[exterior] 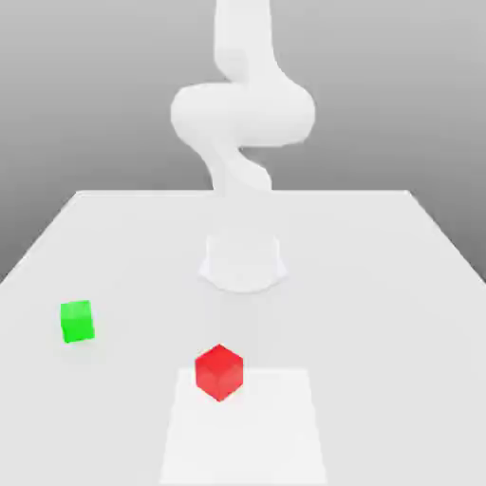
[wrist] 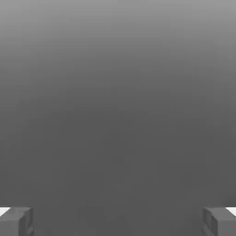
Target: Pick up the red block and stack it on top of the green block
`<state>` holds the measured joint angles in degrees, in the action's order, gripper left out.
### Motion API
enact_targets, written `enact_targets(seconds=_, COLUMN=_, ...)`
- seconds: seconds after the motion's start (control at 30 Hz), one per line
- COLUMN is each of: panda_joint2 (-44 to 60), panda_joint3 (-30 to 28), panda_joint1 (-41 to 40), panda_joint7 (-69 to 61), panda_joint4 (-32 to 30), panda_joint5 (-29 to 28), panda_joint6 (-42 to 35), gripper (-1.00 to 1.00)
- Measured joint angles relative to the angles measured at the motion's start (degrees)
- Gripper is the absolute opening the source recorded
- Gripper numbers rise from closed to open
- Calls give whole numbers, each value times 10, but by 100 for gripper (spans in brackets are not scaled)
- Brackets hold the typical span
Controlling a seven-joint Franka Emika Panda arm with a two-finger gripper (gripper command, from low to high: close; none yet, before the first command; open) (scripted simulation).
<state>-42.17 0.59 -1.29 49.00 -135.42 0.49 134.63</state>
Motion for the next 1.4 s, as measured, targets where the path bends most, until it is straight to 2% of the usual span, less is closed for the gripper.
enact_targets(seconds=0.4, panda_joint2=217, panda_joint3=41, panda_joint1=-69, panda_joint7=193, panda_joint4=-207, panda_joint5=19, panda_joint6=165, gripper=0)
enact_targets(seconds=0.57, panda_joint2=342, panda_joint3=55, panda_joint1=-97, panda_joint7=295, panda_joint4=-297, panda_joint5=14, panda_joint6=257, gripper=0)
enact_targets(seconds=0.8, panda_joint2=518, panda_joint3=16, panda_joint1=-77, panda_joint7=355, panda_joint4=-297, panda_joint5=-37, panda_joint6=401, gripper=0)
enact_targets(seconds=0.83, panda_joint2=529, panda_joint3=12, panda_joint1=-73, panda_joint7=356, panda_joint4=-295, panda_joint5=-39, panda_joint6=410, gripper=-100)
enact_targets(seconds=1.07, panda_joint2=527, panda_joint3=11, panda_joint1=-72, panda_joint7=359, panda_joint4=-296, panda_joint5=-42, panda_joint6=409, gripper=-100)
enact_targets(seconds=1.3, panda_joint2=394, panda_joint3=22, panda_joint1=-72, panda_joint7=330, panda_joint4=-314, panda_joint5=-1, panda_joint6=296, gripper=-100)
enact_targets(seconds=1.4, panda_joint2=358, panda_joint3=-8, panda_joint1=-113, panda_joint7=347, panda_joint4=-316, panda_joint5=-12, panda_joint6=262, gripper=-100)
